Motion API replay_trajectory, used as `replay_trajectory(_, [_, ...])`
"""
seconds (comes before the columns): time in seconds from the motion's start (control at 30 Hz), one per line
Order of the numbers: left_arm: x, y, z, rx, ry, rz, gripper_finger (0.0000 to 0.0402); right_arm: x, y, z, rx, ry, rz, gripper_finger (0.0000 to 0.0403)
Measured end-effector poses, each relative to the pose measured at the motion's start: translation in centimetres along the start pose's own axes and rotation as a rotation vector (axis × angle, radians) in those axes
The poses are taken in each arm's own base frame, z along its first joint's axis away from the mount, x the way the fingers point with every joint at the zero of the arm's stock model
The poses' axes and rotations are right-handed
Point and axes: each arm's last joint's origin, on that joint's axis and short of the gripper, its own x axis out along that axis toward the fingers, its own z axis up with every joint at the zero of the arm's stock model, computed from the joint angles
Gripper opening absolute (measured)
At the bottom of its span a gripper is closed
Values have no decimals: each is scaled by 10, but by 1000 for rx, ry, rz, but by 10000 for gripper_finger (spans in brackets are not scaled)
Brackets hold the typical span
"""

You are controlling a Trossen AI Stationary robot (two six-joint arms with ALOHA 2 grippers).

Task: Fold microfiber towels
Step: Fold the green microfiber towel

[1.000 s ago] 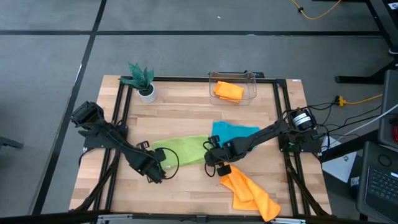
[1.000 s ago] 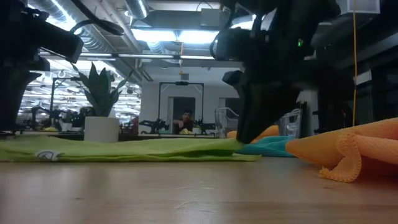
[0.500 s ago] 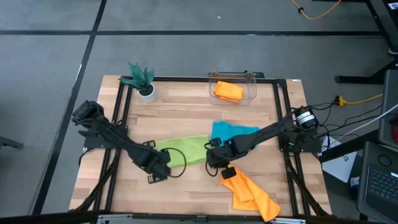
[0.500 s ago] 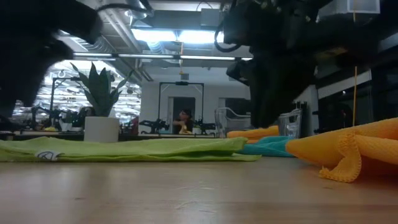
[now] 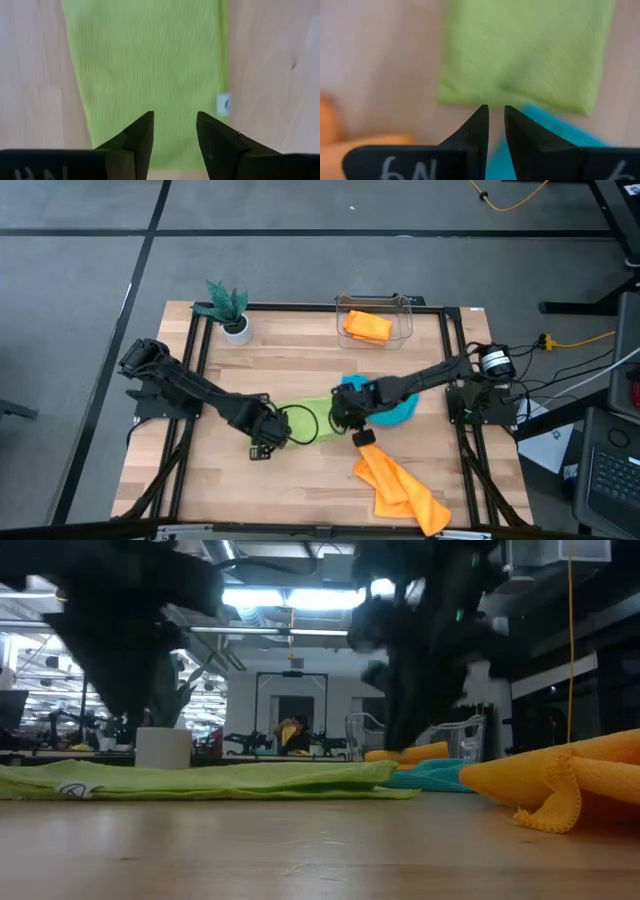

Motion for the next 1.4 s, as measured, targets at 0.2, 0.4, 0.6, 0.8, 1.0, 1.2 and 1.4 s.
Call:
replay_trajectory(0.2, [1, 6, 8, 61, -38, -7, 141, 18, -31, -44, 205, 106, -27, 64])
replay_trajectory(0.4, [2, 14, 11, 37, -38, 0, 141, 10, -28, -77, 396, 405, -35, 64])
replay_trajectory(0.6, [4, 24, 18, -3, -56, -6, 141, -12, -21, -81, 391, 455, -86, 64])
replay_trajectory(0.8, [9, 18, 35, 43, -192, -66, 141, -27, -22, -57, 266, 172, -97, 64])
replay_trajectory(1.0, [7, 2, 27, 263, -192, -48, 141, -29, -30, -31, 176, -112, -132, 64])
replay_trajectory(1.2, [-1, 5, 0, 216, 6, 25, 141, -8, -36, -11, 170, -300, -139, 64])
replay_trajectory(1.4, [6, -4, -20, 201, -102, -12, 141, 20, -37, -11, 195, -300, -135, 64])
